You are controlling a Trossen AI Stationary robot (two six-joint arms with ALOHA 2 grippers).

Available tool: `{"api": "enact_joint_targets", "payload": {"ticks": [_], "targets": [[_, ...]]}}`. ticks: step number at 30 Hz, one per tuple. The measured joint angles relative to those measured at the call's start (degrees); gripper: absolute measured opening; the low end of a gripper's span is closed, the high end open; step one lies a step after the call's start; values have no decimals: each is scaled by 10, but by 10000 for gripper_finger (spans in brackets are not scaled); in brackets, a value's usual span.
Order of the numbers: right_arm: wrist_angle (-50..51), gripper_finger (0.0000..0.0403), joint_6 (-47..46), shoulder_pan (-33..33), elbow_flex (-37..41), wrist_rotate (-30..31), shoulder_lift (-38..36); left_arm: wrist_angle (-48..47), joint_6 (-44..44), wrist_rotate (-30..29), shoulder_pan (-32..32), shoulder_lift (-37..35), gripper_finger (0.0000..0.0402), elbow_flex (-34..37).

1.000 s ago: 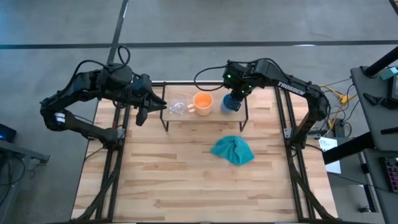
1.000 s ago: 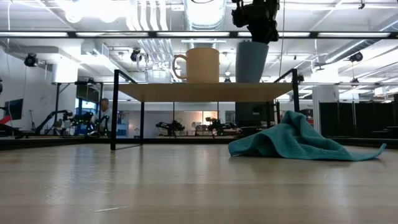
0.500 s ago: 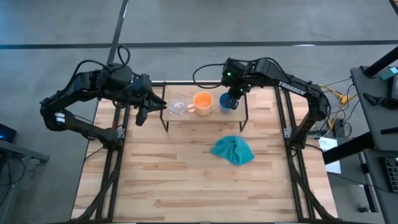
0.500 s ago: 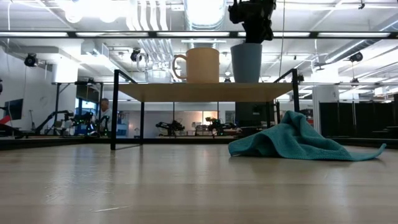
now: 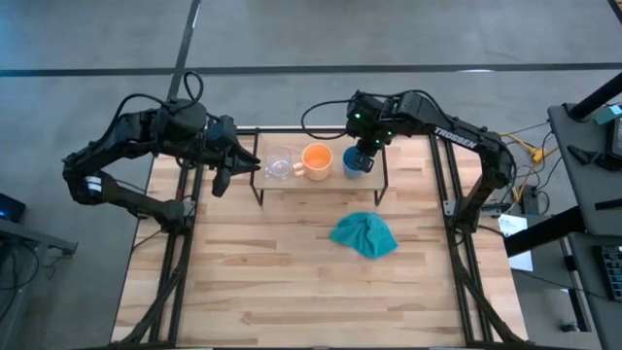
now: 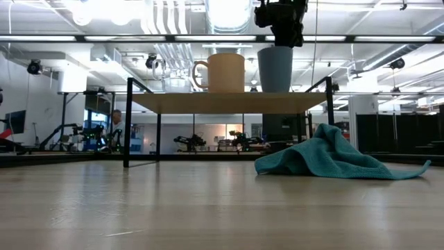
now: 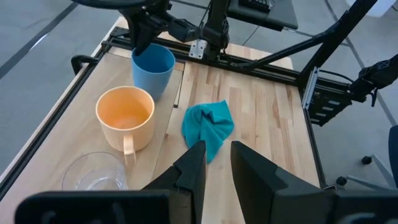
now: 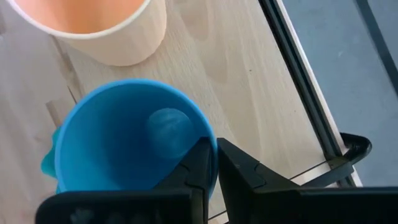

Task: Stack small to large cups/mugs on shelf
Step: Put the blue mug on the shelf

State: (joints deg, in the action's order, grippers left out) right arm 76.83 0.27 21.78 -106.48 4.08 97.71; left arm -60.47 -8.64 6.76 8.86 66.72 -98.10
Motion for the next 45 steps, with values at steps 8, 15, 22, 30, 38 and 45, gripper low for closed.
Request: {"api": "enact_joint_targets", "payload": {"ticks": [8, 15, 22, 30, 38, 45], "targets": [[-17, 23, 0, 16, 0, 0, 0, 0, 0, 0, 0, 0, 61, 0], [-22, 23, 0, 17, 0, 0, 0, 1, 5, 0, 0, 0, 61, 0], [-23, 23, -2, 17, 0, 0, 0, 0, 1, -9, 0, 1, 61, 4], [-28, 22, -11, 16, 0, 0, 0, 0, 6, -8, 0, 2, 61, 7], [-29, 23, -4, 16, 0, -1, 0, -1, 34, -8, 0, 0, 61, 7], [-27, 47, 17, 16, 0, -2, 0, -1, 35, -8, 0, 0, 61, 9]]}}
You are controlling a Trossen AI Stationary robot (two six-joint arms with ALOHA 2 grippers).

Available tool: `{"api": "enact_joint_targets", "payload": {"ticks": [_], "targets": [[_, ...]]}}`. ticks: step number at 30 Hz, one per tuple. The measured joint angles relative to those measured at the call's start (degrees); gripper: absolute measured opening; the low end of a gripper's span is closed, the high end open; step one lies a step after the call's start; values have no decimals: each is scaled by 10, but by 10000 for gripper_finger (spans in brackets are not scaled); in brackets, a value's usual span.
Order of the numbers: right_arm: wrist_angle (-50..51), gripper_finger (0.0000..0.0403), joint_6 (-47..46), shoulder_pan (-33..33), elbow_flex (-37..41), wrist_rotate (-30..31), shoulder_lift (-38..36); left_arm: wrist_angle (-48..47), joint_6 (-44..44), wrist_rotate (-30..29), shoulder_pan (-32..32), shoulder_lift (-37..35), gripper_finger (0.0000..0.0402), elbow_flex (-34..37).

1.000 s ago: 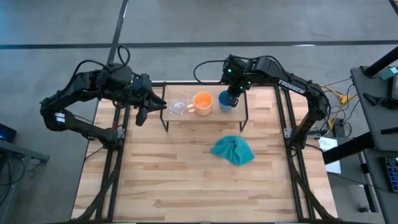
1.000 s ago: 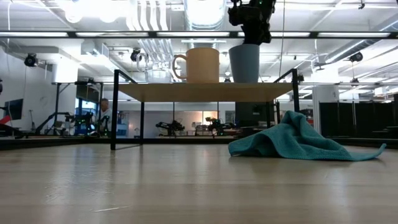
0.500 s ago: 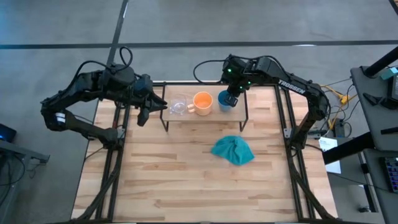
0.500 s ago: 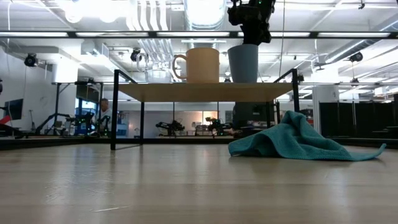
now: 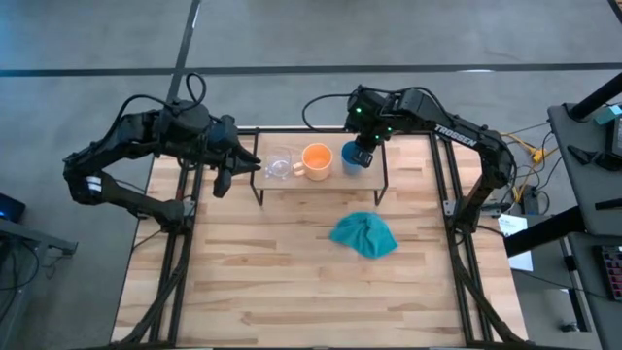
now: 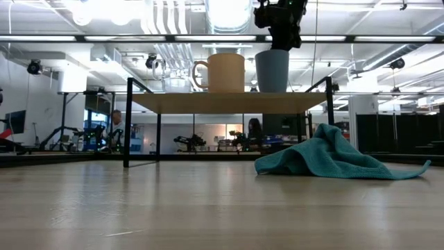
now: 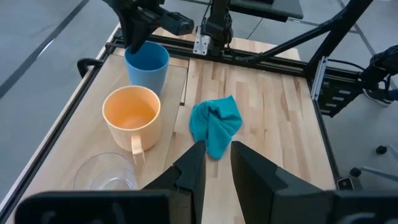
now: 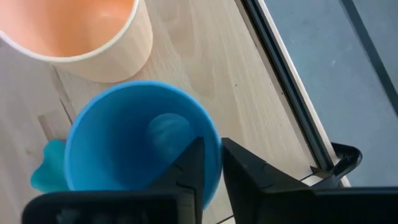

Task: Stack small to large cups/mugs on shelf
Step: Put the blue mug on the shelf, then return to Home Position

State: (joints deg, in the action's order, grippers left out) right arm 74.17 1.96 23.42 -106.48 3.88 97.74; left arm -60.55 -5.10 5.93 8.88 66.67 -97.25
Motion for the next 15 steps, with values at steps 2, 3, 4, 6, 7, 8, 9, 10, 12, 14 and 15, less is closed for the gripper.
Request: {"api": "enact_joint_targets", "payload": {"ticks": [2, 3, 4, 6, 7, 8, 9, 10, 12, 14, 15], "targets": [[3, 60, 0, 0, 0, 0, 1, 0, 0, 0, 0, 0, 61, -1], [5, 67, 0, 0, 0, 0, 2, 1, 0, 0, 0, 0, 61, -1], [4, 75, 0, 0, 1, 0, 2, 0, 0, 0, 0, 0, 61, -1], [4, 90, 0, 0, 2, 3, 2, 0, 0, 0, 0, 0, 61, 0], [4, 97, 0, 0, 2, 4, 2, 0, 0, 0, 0, 0, 61, 0], [4, 104, 1, 0, 2, 5, 2, 0, 0, 0, 0, 0, 61, 0], [4, 111, 1, 0, 2, 6, 2, 0, 0, 0, 0, 0, 61, 0], [4, 116, 1, 0, 2, 7, 2, 0, 0, 0, 0, 0, 61, -1], [2, 126, 1, 0, 1, 7, 2, 0, 0, 0, 0, 0, 61, -1], [2, 134, 1, 0, -1, 7, 2, 1, 0, 0, 0, 0, 61, -1], [2, 136, 1, 0, -2, 7, 2, 0, 0, 0, 0, 0, 61, -1]]}}
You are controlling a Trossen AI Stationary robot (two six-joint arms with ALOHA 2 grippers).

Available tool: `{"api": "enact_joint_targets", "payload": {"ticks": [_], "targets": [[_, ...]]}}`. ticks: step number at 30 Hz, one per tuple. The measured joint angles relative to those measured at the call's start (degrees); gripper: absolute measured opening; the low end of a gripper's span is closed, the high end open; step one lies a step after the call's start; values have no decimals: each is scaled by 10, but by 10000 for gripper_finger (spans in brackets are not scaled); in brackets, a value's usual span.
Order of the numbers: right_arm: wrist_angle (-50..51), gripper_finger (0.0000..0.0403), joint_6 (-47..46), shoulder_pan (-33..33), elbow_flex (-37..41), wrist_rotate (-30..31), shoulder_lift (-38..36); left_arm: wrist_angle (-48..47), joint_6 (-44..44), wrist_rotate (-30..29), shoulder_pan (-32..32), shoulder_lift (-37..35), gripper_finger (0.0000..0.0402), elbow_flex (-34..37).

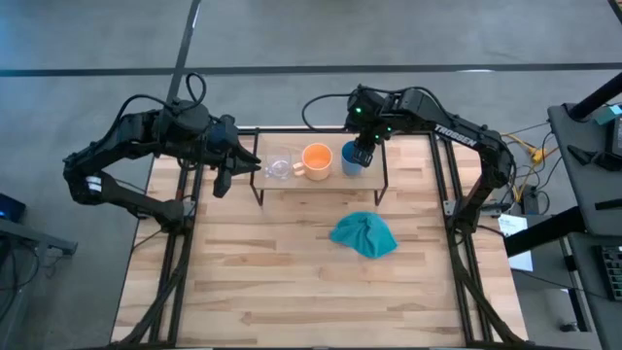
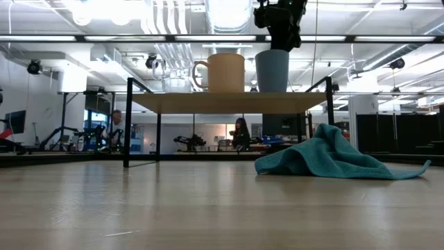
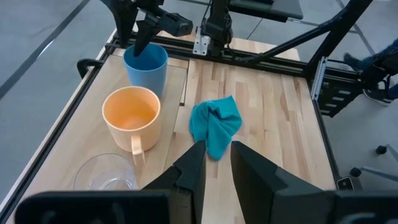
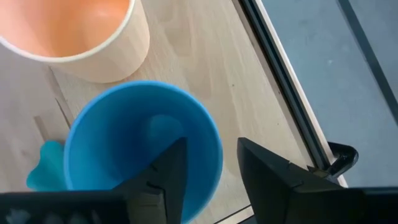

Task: Stack small to large cups/mugs on shelf
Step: Return to Home Position

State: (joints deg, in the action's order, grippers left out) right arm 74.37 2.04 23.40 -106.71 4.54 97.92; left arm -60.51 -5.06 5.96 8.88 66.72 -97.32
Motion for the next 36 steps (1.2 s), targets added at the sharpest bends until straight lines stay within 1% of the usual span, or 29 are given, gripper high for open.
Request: {"api": "enact_joint_targets", "payload": {"ticks": [6, 8, 11, 16, 20, 24, 26, 27, 30, 33, 36], "targets": [[4, 141, -2, 0, -19, 0, 0, 0, 0, 0, 0, 0, 61, 1], [5, 141, -19, 0, -35, 0, 0, -1, 0, 0, 0, 0, 61, 2], [26, 139, -61, -1, -77, 0, 0, -1, -1, 0, 0, 0, 61, 1], [72, 129, -113, -2, -167, 0, 0, 0, -2, 0, 0, -5, 61, -1], [78, 122, -153, -2, -231, 0, 0, 0, -5, 0, 0, -12, 61, -1], [89, 118, -202, -6, -275, -4, -2, -3, -6, 0, 0, -12, 61, 3], [90, 118, -196, -9, -284, -21, -7, -15, -6, 0, 0, -12, 61, 3], [92, 119, -180, -10, -282, -39, -13, -21, -6, 0, 0, -12, 61, 3], [98, 122, -162, -20, -280, -75, -29, -29, -24, -5, 0, -17, 61, 3], [123, 125, -170, -35, -279, -78, -49, -36, -38, -5, 0, -39, 61, 5], [124, 126, -179, -58, -279, -74, -78, -35, -64, -5, 0, -76, 61, 12]]}}
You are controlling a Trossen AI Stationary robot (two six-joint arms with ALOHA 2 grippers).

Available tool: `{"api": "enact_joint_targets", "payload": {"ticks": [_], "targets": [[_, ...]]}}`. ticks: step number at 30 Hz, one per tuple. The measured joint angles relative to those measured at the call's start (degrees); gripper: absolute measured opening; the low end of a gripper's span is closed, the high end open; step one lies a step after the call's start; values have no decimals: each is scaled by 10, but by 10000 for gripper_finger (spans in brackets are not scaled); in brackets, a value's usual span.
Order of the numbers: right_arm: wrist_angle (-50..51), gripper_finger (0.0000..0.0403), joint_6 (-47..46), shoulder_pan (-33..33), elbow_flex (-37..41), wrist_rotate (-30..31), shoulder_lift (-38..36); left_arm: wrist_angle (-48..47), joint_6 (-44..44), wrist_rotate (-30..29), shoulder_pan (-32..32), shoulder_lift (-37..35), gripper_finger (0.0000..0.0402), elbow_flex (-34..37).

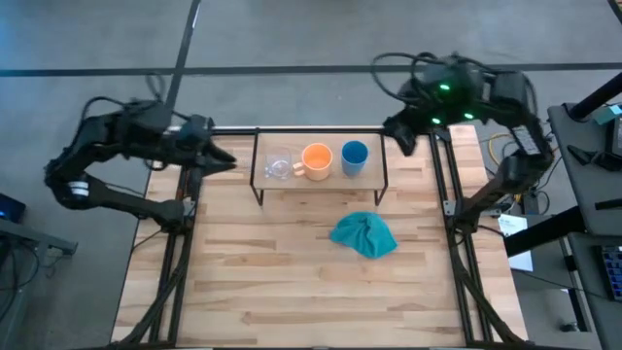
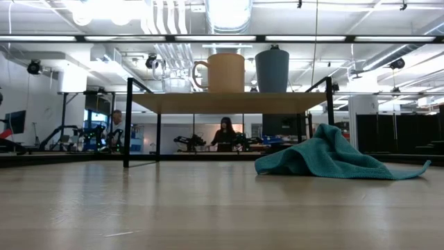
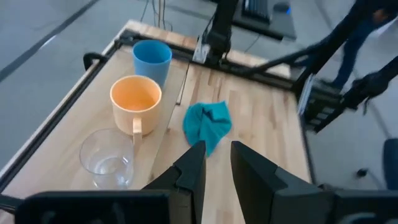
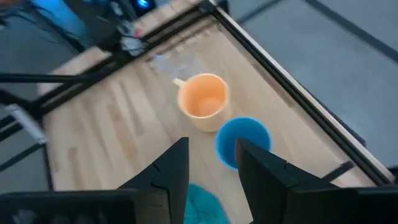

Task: Stack small to large cups/mugs on shelf
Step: Return to Home Position

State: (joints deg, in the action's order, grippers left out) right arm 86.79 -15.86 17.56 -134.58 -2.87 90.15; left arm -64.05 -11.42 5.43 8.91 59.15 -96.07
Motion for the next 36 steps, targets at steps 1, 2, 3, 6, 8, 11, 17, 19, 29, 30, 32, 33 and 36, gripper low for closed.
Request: {"api": "enact_joint_targets", "payload": {"ticks": [1, 2, 3, 6, 8, 11, 17, 19, 29, 30, 32, 33, 36], "targets": [[-1, 125, 1, -11, 0, 0, -10, 1, -8, 0, 0, -12, 61, 3], [-1, 124, 2, -23, 0, 0, -21, 3, -17, 0, 0, -26, 61, 9], [-1, 123, 2, -35, 1, 0, -32, 6, -22, 0, 0, -40, 61, 17], [-10, 119, -6, -83, 6, 31, -61, 32, -41, 0, 0, -73, 61, 55], [-22, 117, -7, -121, 15, 64, -81, 59, -50, 0, 0, -99, 61, 88], [-40, 116, -8, -181, 41, 104, -111, 102, -68, 0, 0, -147, 61, 144], [-101, 121, -38, -296, 160, 200, -178, 176, -93, 2, 0, -234, 61, 258], [-130, 123, -47, -331, 217, 233, -204, 189, -97, 3, 0, -261, 61, 290], [-421, 127, -32, -413, 535, 275, -332, 231, -122, 4, 0, -371, 61, 400], [-454, 126, -26, -416, 566, 275, -344, 237, -123, 4, 0, -382, 61, 410], [-518, 123, -13, -420, 625, 275, -369, 245, -129, 4, 0, -404, 61, 432], [-550, 122, -8, -421, 654, 273, -380, 251, -137, 4, 0, -417, 61, 442], [-637, 118, -6, -421, 732, 260, -412, 271, -149, 2, 0, -453, 61, 469]]}}
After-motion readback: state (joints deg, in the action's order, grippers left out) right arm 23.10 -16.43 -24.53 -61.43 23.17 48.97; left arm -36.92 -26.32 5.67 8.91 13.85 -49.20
